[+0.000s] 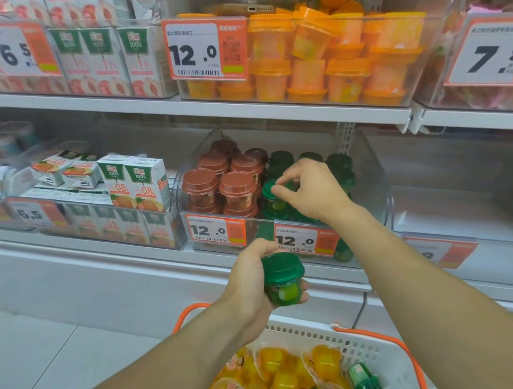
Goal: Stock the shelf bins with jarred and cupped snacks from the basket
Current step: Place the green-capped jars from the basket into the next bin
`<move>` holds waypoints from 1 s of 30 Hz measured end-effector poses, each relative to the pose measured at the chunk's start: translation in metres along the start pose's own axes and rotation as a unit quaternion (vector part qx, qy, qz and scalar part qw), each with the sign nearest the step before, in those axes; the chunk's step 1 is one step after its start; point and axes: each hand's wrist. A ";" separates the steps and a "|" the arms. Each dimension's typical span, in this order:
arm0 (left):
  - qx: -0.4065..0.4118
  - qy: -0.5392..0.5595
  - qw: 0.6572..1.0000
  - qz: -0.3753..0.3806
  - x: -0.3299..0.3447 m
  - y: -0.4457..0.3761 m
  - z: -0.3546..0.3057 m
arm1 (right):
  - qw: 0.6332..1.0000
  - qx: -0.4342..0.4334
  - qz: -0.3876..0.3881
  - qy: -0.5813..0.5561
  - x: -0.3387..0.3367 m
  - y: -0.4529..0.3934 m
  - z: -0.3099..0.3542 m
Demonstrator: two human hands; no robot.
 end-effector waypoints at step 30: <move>0.053 0.002 0.996 0.076 0.016 -0.001 -0.021 | 0.917 -0.015 0.269 -0.294 -0.082 0.035 0.000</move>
Point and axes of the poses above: each hand's wrist, its own y-axis away from the middle knuckle, its own x-axis out of the palm, z = x × y, and after that the axes turned 15 degrees about z, right-handed
